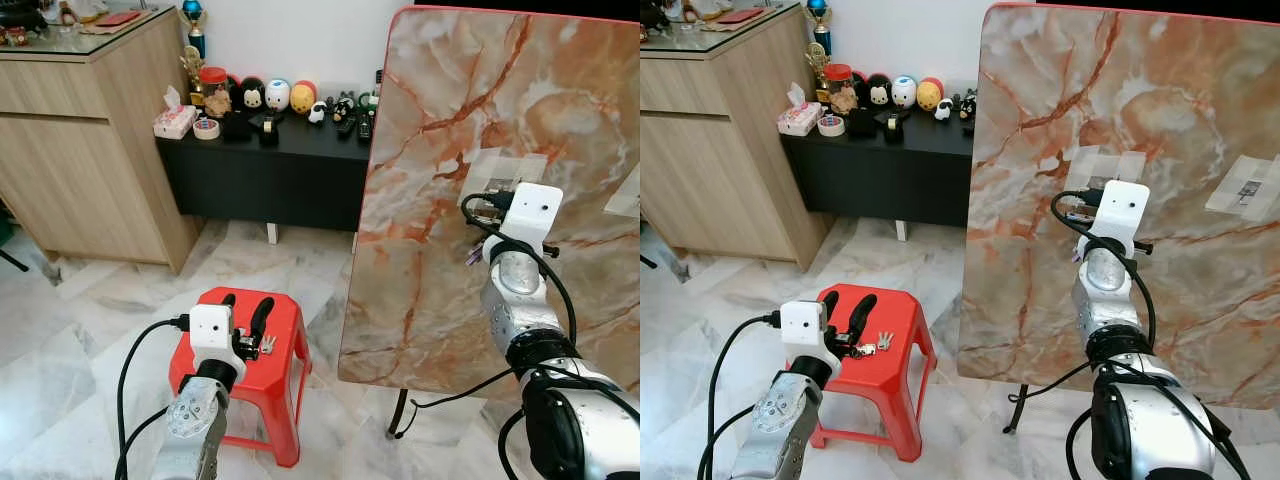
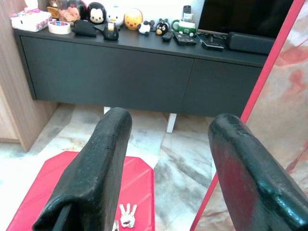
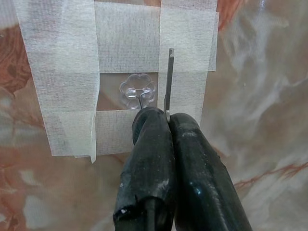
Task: Hang keys on a hook
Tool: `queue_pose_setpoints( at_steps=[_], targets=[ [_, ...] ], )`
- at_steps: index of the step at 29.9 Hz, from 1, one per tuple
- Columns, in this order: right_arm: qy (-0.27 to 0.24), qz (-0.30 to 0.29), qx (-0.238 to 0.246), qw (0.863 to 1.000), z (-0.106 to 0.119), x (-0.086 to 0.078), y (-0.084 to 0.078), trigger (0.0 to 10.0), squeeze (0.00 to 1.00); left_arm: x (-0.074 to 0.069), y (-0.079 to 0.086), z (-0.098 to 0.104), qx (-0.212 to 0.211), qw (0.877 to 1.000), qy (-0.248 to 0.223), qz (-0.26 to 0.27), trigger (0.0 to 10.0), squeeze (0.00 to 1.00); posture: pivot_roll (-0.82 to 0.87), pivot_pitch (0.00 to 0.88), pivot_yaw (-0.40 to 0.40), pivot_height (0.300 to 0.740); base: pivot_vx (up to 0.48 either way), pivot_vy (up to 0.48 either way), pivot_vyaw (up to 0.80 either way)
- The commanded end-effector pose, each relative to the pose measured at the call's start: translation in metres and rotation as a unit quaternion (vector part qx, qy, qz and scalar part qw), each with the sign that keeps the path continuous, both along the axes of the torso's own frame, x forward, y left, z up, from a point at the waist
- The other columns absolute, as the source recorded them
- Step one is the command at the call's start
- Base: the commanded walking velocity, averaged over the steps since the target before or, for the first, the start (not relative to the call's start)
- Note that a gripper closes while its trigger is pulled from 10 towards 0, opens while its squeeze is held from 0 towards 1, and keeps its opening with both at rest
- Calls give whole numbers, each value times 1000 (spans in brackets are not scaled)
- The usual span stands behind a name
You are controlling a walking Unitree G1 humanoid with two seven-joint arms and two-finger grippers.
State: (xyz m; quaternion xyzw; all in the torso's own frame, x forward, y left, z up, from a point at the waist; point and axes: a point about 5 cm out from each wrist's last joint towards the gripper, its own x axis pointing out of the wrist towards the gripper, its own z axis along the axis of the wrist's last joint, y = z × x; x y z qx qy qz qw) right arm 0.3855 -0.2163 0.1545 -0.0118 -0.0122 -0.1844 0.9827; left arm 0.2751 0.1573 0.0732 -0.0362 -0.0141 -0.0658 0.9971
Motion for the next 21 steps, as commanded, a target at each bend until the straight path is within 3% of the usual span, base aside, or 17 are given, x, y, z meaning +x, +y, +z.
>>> queue_pose_setpoints(
  at_steps=[1,7,8,9,10,21],
  targets=[
    [0,-13,4,1000,4,1,-6,10000,0,0,-1,3,7,1000,-2,-4,10000,0,60,0,-41,740,0,0,0],
    [-5,-14,9,1000,6,1,-6,10000,0,0,0,3,8,1000,-3,-4,10000,0,60,0,-41,740,0,0,0],
    [-6,-14,10,1000,6,1,-6,10000,525,0,0,3,8,1000,-3,-4,10000,0,60,0,-41,740,0,0,0],
    [-7,-15,10,1000,6,1,-6,10000,525,0,0,3,8,1000,-3,-4,10000,0,60,0,-41,740,0,0,0],
    [-9,-16,12,1000,6,1,-6,10000,1000,0,0,3,8,1000,-3,-4,10000,0,61,0,-41,740,0,0,0],
    [-21,-26,17,999,4,-2,-6,10000,1000,-1,1,4,10,1000,-3,-1,10000,0,60,0,-40,740,0,0,0]
  ],
)
